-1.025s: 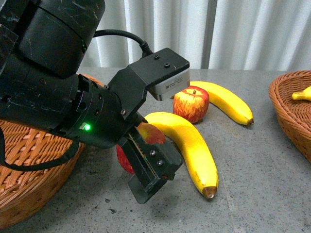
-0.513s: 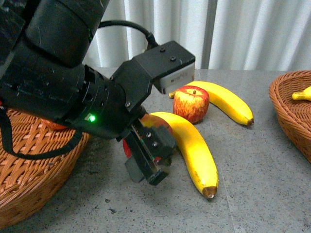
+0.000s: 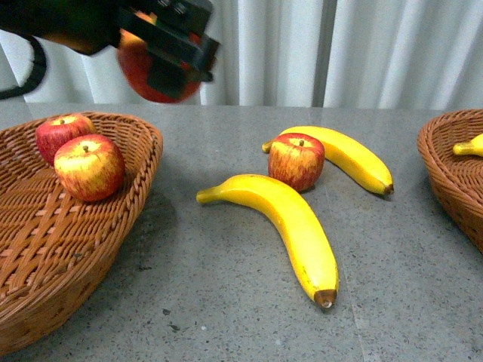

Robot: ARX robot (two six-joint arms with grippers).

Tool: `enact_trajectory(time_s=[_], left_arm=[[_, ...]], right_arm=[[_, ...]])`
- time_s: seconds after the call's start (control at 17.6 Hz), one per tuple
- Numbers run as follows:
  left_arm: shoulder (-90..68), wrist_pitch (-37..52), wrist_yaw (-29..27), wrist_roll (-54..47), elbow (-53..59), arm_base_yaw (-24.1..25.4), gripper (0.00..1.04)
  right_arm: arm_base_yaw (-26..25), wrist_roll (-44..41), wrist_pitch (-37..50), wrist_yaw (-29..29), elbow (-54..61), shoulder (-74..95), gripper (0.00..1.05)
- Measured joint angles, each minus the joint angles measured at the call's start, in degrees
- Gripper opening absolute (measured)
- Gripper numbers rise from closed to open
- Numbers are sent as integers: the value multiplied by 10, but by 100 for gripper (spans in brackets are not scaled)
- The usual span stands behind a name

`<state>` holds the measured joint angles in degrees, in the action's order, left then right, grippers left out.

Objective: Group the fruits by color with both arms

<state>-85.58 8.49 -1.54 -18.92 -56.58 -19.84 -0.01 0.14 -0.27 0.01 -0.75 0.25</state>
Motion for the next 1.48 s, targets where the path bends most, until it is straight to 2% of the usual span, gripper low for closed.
enact_trajectory(time_s=[0.17,0.23,0.63,0.74,0.8,0.97,1.14,1.25,1.31,1.48], left_arm=[[45,30,-73,82,50,83,67],[98,38,-107,161,129,146,66],[110,32,-127,263,200,183,66],[110,27,-125,266,203,181,69],[110,21,-125,266,205,179,80],[118,10,-124,266,205,167,100],[150,-8,-126,267,195,135,98],[164,8,-126,263,155,85,98],[160,16,-116,256,137,69,98],[97,31,-39,217,72,26,98]], right_arm=[[0,0,0,0,0,0,98],[0,0,0,0,0,0,98],[0,0,0,0,0,0,98],[0,0,0,0,0,0,98],[0,0,0,0,0,0,98],[0,0,0,0,0,0,98],[0,0,0,0,0,0,98],[0,0,0,0,0,0,98],[0,0,0,0,0,0,98],[0,0,0,0,0,0,98]])
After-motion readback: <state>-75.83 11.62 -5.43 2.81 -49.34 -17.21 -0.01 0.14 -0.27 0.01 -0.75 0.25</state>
